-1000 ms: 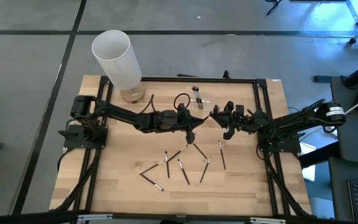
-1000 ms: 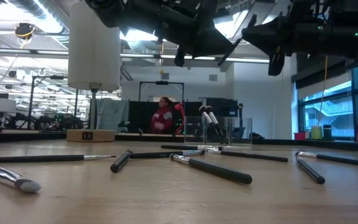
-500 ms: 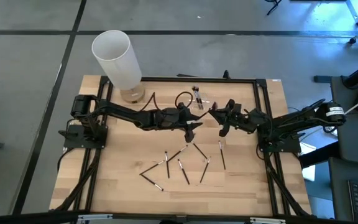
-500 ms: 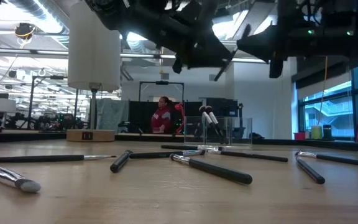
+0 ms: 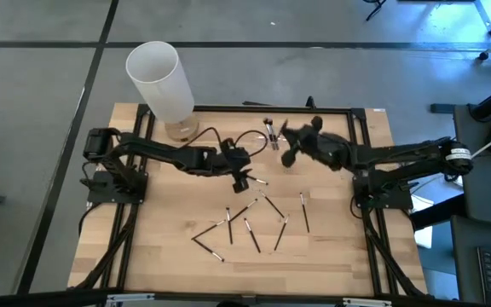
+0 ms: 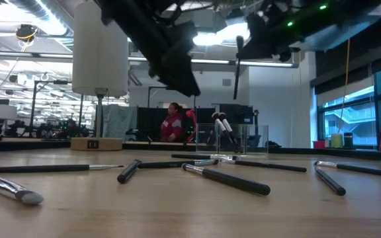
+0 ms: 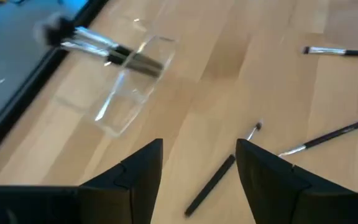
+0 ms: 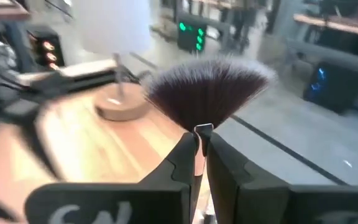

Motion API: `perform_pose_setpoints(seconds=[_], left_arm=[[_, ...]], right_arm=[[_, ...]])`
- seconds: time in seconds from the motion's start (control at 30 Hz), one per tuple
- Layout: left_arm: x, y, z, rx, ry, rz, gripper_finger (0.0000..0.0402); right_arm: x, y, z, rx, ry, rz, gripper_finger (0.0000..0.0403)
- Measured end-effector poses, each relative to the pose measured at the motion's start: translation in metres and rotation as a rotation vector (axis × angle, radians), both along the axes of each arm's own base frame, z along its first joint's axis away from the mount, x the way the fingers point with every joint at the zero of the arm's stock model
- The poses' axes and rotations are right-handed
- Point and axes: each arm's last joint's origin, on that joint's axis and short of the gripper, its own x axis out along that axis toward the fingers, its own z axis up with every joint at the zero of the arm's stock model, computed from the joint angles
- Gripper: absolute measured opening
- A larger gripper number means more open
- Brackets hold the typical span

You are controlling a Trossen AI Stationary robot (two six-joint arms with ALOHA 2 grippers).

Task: Put items in baskets/containers
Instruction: Put the black highlighter brush into the transparent organizer

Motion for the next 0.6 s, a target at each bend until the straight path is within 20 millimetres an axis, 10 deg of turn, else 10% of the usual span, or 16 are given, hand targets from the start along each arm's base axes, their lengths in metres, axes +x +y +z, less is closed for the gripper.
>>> perform_pose_setpoints(seconds=[0.27,0.6], left_arm=[[-0.013,-0.012,0.014,-0.001,0.018,-0.021,0.0198],[-0.016,-0.015,0.001,0.008,0.125,-0.033,0.0198]], right_arm=[[0.019,-0.061,-0.010,0.200,0.134,0.001,0.0031],[0.041,-0.086,-0.027,0.325,0.234,0.010,0.0041]])
